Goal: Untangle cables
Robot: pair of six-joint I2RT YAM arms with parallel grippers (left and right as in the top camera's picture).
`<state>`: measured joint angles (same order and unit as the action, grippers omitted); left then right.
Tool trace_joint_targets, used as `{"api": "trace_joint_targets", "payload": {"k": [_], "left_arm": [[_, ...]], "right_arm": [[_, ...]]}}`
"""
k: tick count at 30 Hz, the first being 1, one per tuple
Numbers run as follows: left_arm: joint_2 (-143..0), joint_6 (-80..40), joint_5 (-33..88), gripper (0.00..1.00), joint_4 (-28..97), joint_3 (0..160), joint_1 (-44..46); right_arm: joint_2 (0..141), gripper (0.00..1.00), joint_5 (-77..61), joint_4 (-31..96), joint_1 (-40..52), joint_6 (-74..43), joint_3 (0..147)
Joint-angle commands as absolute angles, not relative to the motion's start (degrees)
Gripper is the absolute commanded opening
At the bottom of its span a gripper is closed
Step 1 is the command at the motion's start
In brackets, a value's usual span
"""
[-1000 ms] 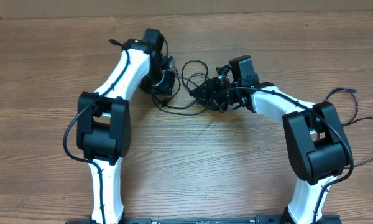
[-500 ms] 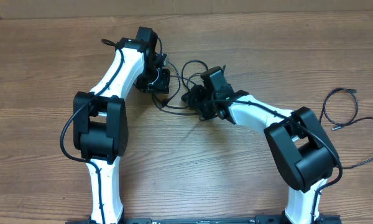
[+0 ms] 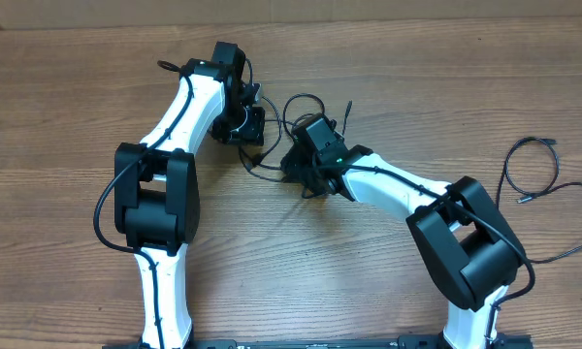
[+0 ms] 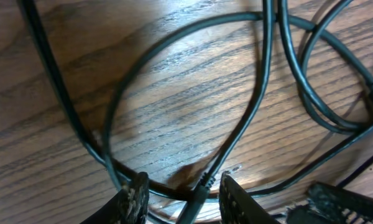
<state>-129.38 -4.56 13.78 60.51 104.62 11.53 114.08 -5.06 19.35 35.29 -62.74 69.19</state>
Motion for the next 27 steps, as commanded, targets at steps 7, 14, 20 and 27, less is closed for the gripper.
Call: {"api": "trace_joint_targets", "payload": {"k": [7,14,20,27], "left_arm": [[-130.0,-5.2,12.0,0.4,60.7,105.1,11.6],[-130.0,-5.2,12.0,0.4,60.6,105.1,11.6],[-130.0,-5.2,12.0,0.4,60.6,105.1,11.6],[-130.0,-5.2,12.0,0.41,60.6,105.1,11.6]], "right_arm": [[115.9,0.59,-4.0,27.5,35.2,-63.6,67.5],[115.9,0.74,-10.3,30.4,35.2,-63.6,67.5],[115.9,0.84,-13.9,30.3,35.2,-63.7,67.5],[115.9,1.0,-17.9,30.1,35.3,-63.7,67.5]]}}
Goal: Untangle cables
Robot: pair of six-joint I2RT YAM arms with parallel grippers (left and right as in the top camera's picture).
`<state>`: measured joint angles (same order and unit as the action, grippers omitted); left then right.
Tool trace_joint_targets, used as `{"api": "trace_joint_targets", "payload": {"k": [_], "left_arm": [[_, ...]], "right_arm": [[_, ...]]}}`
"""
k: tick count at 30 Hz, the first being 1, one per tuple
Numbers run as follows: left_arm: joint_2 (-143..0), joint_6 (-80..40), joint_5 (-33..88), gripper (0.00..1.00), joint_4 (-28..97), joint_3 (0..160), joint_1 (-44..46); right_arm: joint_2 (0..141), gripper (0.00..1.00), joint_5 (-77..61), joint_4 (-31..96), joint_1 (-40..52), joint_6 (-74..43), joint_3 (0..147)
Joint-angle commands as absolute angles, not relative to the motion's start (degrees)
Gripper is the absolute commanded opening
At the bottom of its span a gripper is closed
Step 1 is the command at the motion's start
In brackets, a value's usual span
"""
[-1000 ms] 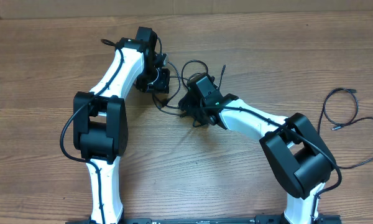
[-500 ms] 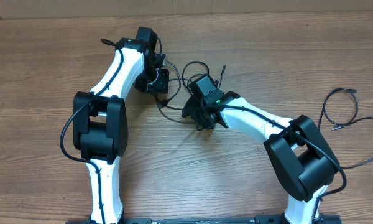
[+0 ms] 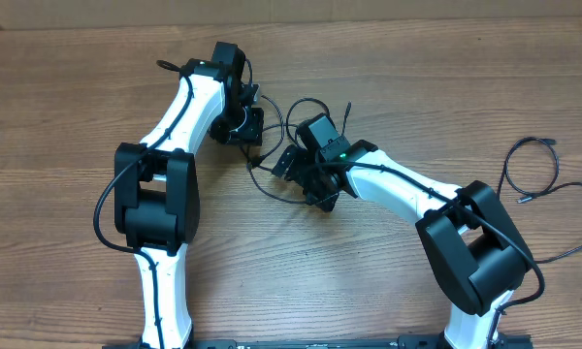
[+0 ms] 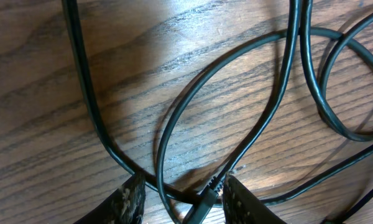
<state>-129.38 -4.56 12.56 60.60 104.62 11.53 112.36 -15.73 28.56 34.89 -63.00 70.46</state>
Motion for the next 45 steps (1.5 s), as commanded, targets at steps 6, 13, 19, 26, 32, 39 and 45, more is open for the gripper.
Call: {"api": "trace_joint_targets", "payload": {"k": [6,13,19,26,32,39,45], "left_arm": [[-130.0,-5.2,12.0,0.41,60.6,105.1,11.6],[-130.0,-5.2,12.0,0.44,60.6,105.1,11.6],[-130.0,-5.2,12.0,0.45,60.6,105.1,11.6],[-130.0,-5.2,12.1,0.46,60.6,105.1,11.7],[-130.0,-5.4,12.1,0.41,60.6,105.1,11.7],[-130.0,-5.4,12.1,0.17,60.6,105.1,11.7],[-130.0,-5.4,12.1,0.17,60.6,105.1,11.7]], "right_arm": [[115.9,1.0,-16.3,30.1,35.3,-63.7,67.5],[115.9,0.81,-15.7,30.2,35.2,-63.7,67.5],[115.9,0.74,-14.8,31.9,35.2,-65.6,67.5],[115.9,0.73,-12.0,35.0,35.2,-69.7,67.5],[115.9,0.74,-11.6,35.0,35.2,-69.7,67.5],[115.9,0.71,-11.6,35.0,35.2,-69.7,67.5],[115.9,0.71,-11.7,35.0,35.2,-69.7,67.5]]}}
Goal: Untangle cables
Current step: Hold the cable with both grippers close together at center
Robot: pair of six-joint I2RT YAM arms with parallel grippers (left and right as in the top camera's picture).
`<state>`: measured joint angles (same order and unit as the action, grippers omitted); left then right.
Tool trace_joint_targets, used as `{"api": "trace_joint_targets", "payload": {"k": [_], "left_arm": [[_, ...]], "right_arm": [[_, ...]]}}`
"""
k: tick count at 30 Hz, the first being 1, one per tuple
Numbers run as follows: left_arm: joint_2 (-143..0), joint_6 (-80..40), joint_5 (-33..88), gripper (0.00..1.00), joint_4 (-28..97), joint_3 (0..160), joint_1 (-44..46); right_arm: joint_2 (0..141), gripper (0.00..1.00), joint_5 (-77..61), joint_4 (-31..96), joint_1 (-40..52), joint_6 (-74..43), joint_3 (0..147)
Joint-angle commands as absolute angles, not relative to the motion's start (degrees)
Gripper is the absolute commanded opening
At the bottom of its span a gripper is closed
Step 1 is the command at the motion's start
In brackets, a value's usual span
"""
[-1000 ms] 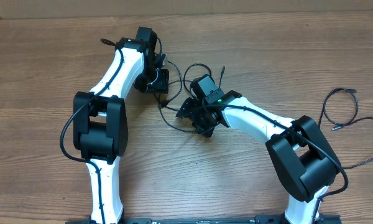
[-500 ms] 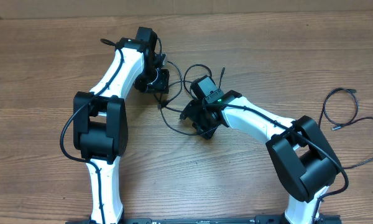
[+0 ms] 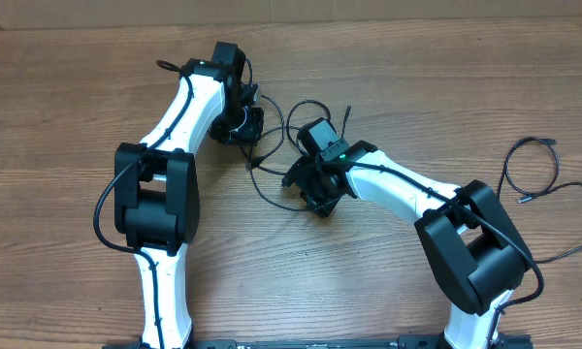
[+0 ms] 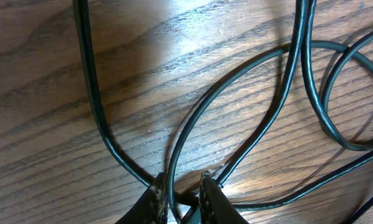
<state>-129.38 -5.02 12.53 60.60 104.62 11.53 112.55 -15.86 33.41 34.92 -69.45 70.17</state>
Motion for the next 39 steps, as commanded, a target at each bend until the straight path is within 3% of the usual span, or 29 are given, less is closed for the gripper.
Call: {"api": "trace_joint_targets", "payload": {"k": [1,7,25,29,39], "left_arm": [[-130.0,-5.4,12.1,0.15,60.6,105.1,11.7],[-130.0,-5.4,12.1,0.04,60.6,105.1,11.7],[-130.0,-5.4,12.1,0.04,60.5,105.1,11.7],[-130.0,-5.4,12.1,0.04,60.4,105.1,11.7],[-130.0,-5.4,11.6,0.04,60.0,105.1,11.6]], "right_arm": [[115.9,0.71,-11.7,35.0,35.2,-69.7,67.5],[115.9,0.71,-11.7,34.8,35.2,-69.7,67.5],[115.9,0.75,-14.2,31.9,35.3,-69.6,67.5],[115.9,0.63,-14.3,31.8,35.4,-69.6,67.5],[115.9,0.59,-16.8,33.9,35.0,-64.0,72.4]]}}
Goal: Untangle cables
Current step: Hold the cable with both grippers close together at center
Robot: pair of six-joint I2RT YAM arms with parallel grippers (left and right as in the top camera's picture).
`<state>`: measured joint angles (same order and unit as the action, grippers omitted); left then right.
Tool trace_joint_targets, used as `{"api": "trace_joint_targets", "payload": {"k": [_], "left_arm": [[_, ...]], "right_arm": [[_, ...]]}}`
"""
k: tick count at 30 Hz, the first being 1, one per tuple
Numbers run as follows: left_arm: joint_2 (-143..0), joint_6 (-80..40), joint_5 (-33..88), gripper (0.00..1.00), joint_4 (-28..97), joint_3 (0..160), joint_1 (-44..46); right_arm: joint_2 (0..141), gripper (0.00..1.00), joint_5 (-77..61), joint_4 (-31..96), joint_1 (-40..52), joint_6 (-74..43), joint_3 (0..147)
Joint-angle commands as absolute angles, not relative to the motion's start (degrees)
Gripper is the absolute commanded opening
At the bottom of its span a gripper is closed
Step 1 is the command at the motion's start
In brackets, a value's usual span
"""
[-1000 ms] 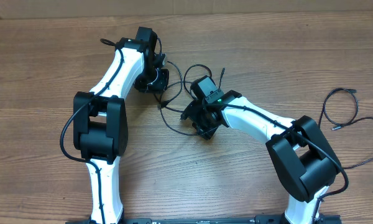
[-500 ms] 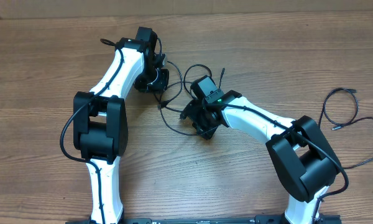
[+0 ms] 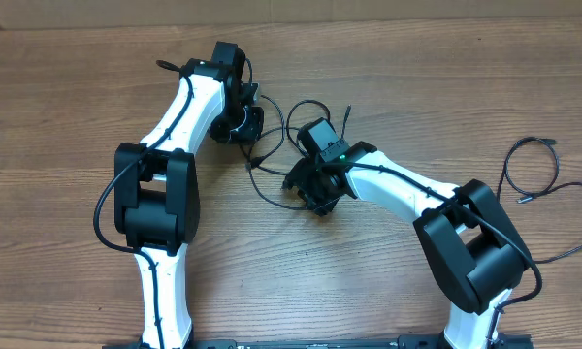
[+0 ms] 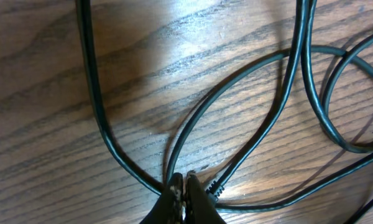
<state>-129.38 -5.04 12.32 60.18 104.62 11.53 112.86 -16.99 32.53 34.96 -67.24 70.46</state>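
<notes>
Black cables (image 3: 272, 145) lie tangled in loops on the wooden table between the two arms. In the left wrist view, the cable loops (image 4: 261, 118) cross each other and a ribbed plug end (image 4: 216, 185) lies just right of the fingers. My left gripper (image 4: 184, 185) is shut on a thin strand of the black cable at the bottom edge. From overhead, the left gripper (image 3: 244, 128) is at the tangle's left side. The right gripper (image 3: 307, 186) sits low over the tangle's lower right; its jaws are hidden by the wrist.
A separate black cable (image 3: 533, 174) curls at the table's right side, beside the right arm's base (image 3: 470, 242). The left arm's base (image 3: 155, 199) stands at the left. The table's far edge (image 3: 291, 21) runs along the top.
My left jaws, a narrow gap apart around the cable strand before, are now pressed together on it. The cable loops and the right arm have barely shifted.
At first my left jaws stood wide open over the plug end, with the right gripper in the tangle. Then the right gripper was lower and the loops had shifted right in the left wrist view. The left jaws were then nearly together, and are now shut on a strand.
</notes>
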Motion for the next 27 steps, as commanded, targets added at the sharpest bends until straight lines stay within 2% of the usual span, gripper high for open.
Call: {"api": "trace_joint_targets", "payload": {"k": [1,6,11,17,27], "left_arm": [[-130.0,-5.4,11.6,0.04,60.0,105.1,11.6],[-130.0,-5.4,11.7,0.04,60.0,105.1,11.6],[-130.0,-5.4,11.7,0.04,60.0,105.1,11.7],[-130.0,-5.4,11.6,0.04,60.0,105.1,11.6],[-130.0,-5.4,11.7,0.04,59.9,105.1,11.6]], "right_arm": [[115.9,0.59,-16.5,35.7,35.0,-63.5,74.0],[115.9,0.58,-13.8,41.2,35.0,-61.0,81.3],[115.9,0.47,-4.9,40.2,35.0,-68.8,82.6],[115.9,0.48,1.5,39.6,36.1,-80.9,82.0],[118.6,0.46,10.4,36.9,39.2,-86.0,82.0]]}}
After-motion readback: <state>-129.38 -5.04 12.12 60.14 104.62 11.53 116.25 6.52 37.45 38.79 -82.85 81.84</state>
